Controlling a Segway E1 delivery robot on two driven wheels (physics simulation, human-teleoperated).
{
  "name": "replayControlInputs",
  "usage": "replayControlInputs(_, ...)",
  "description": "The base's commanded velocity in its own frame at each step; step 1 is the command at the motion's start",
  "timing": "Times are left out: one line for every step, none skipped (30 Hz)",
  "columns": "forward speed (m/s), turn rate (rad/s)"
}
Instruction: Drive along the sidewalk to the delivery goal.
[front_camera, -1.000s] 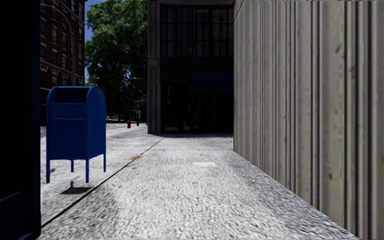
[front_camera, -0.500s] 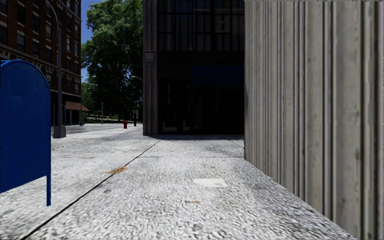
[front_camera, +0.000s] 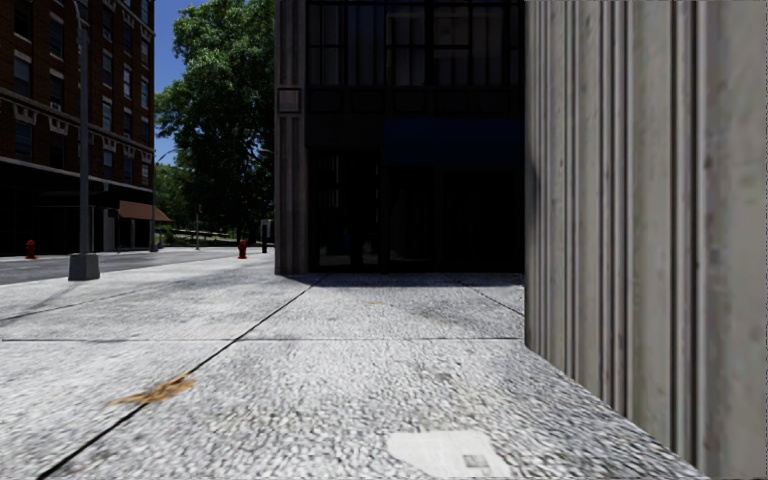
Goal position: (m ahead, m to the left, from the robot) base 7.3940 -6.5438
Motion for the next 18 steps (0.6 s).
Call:
replayControlInputs(2.00,0.00)
replayControlInputs(2.00,0.00)
replayControlInputs(2.00,0.00)
replayControlInputs(2.00,0.00)
replayControlInputs(2.00,0.00)
replayControlInputs(2.00,0.00)
replayControlInputs(2.00,0.00)
replayControlInputs(2.00,0.00)
replayControlInputs(2.00,0.00)
replayControlInputs(2.00,0.00)
replayControlInputs(2.00,0.00)
replayControlInputs(2.00,0.00)
replayControlInputs(2.00,0.00)
replayControlInputs(2.00,0.00)
replayControlInputs(2.00,0.00)
replayControlInputs(2.00,0.00)
replayControlInputs(2.00,0.00)
replayControlInputs(2.00,0.00)
